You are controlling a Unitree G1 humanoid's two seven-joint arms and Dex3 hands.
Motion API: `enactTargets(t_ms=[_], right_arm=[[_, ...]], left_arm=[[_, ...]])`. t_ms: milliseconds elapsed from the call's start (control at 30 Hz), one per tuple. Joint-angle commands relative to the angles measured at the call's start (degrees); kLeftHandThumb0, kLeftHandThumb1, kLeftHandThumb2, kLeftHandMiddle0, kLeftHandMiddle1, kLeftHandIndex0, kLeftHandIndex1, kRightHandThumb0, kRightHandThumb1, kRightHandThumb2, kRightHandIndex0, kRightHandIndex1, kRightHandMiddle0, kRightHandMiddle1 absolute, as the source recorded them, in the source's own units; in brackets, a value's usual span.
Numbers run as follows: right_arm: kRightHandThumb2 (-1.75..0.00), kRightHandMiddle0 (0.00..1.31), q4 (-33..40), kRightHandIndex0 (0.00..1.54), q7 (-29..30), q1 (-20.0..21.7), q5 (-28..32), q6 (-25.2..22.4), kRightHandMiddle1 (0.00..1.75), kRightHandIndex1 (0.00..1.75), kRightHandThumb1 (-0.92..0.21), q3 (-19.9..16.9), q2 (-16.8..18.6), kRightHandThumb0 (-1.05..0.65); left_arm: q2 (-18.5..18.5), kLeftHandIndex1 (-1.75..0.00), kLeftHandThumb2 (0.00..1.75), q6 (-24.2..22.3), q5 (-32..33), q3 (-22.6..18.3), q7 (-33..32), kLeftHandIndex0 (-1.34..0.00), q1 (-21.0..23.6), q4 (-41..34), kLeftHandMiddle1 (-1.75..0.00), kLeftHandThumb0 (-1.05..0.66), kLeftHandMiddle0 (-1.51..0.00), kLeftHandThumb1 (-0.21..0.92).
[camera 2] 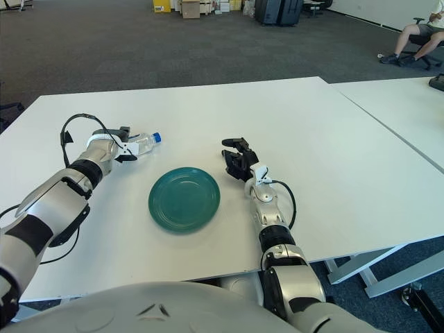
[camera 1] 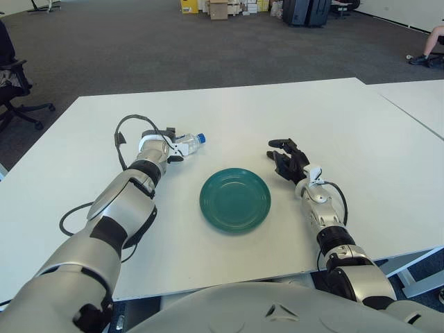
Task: Put the bottle into the plate.
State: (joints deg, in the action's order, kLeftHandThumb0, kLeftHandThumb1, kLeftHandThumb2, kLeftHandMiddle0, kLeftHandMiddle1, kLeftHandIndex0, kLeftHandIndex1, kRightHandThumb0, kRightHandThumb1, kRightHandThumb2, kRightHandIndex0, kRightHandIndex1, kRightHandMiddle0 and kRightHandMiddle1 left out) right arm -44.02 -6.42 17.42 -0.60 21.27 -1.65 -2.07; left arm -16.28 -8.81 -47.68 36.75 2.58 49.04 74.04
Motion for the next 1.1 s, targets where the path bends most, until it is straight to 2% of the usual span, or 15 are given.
enactTargets(t_ms=[0,67,167,467,533,633,667,700,867,900,967,1067], right_arm=[[-0.79,0.21,-1.1,0.39,0.2,0.1,0.2,-1.2,1.15,0.39,-0.76,-0.2,-0.1,-0.50],[-0.79,0.21,-1.2,0.39,0.2,0.1,0.2,-1.1,1.15,0.39,-0.77,-0.2,-0.1,-0.50],[-0.79,0.21,-1.2,0.39,0.3,0.0,0.2,-1.0,1.15,0.39,-0.77,-0.2,0.0,-0.50],[-0.79,0.21,-1.6,0.39,0.5,0.1,0.3,-0.4,1.15,0.39,-0.76,-0.4,-0.2,-0.49],[-0.79,0.21,-1.8,0.39,0.3,0.2,0.5,-0.4,1.15,0.39,-0.77,-0.5,-0.2,-0.49],[-0.79,0.21,-2.1,0.39,0.1,0.4,0.7,-0.5,1.15,0.39,-0.76,-0.7,-0.2,-0.49],[-0.79,0.21,-2.2,0.39,0.1,0.4,0.8,-0.5,1.15,0.39,-0.76,-0.8,-0.1,-0.49],[-0.79,0.22,-2.2,0.39,0.1,0.4,0.8,-0.4,1.16,0.39,-0.76,-0.8,-0.1,-0.48],[-0.82,0.23,-2.1,0.39,0.2,0.4,1.1,-0.7,1.17,0.40,-0.74,-1.2,0.3,-0.46],[-0.82,0.23,-2.0,0.39,0.3,0.4,1.1,-0.6,1.17,0.40,-0.74,-1.3,0.3,-0.46],[-0.83,0.24,-2.0,0.39,0.2,0.4,1.1,-0.4,1.17,0.40,-0.73,-1.4,0.4,-0.46],[-0.84,0.24,-1.6,0.39,0.0,0.2,1.1,-0.3,1.17,0.40,-0.72,-1.4,0.5,-0.45]], left_arm=[[-0.2,-0.28,0.35,1.2,0.2,0.3,-2.2,0.00,0.1,0.4,-1.27,-0.99,-0.54,0.92],[-0.2,-0.31,0.36,1.9,0.0,0.5,-2.7,0.00,0.1,0.8,-0.92,-1.00,-0.42,0.92],[0.0,-0.39,0.38,3.0,-0.2,0.8,-3.9,0.00,-0.2,1.6,-0.74,-1.00,-0.36,0.92],[0.9,-0.64,0.36,6.0,-1.4,2.8,-7.6,0.00,-1.9,3.6,-0.66,-0.95,-0.35,0.92],[1.2,-0.76,0.33,6.5,-2.0,3.8,-7.9,0.00,-2.1,4.0,-0.71,-0.93,-0.36,0.92],[1.2,-1.03,0.24,7.3,-2.5,4.7,-8.5,0.00,-2.4,4.3,-0.88,-0.89,-0.36,0.92],[1.2,-1.06,0.23,7.5,-2.5,4.9,-9.0,0.00,-2.4,4.3,-0.90,-0.89,-0.37,0.92],[1.2,-1.21,0.19,7.7,-2.5,5.0,-9.4,-0.02,-2.5,4.3,-0.99,-0.87,-0.38,0.92],[1.8,-1.45,0.13,8.0,-1.5,4.3,-14.9,-0.14,-3.7,4.3,-1.17,-0.78,-0.40,0.86],[1.9,-1.44,0.32,8.0,-1.2,4.0,-16.3,-0.31,-4.0,4.3,-1.37,-0.64,-0.42,0.78],[2.0,-1.46,0.62,8.2,-0.8,3.5,-19.0,-0.49,-4.6,4.3,-1.59,-0.51,-0.47,0.64],[2.0,-1.47,0.78,8.7,-0.3,3.0,-21.5,-0.59,-4.9,4.3,-1.70,-0.45,-0.59,0.56]])
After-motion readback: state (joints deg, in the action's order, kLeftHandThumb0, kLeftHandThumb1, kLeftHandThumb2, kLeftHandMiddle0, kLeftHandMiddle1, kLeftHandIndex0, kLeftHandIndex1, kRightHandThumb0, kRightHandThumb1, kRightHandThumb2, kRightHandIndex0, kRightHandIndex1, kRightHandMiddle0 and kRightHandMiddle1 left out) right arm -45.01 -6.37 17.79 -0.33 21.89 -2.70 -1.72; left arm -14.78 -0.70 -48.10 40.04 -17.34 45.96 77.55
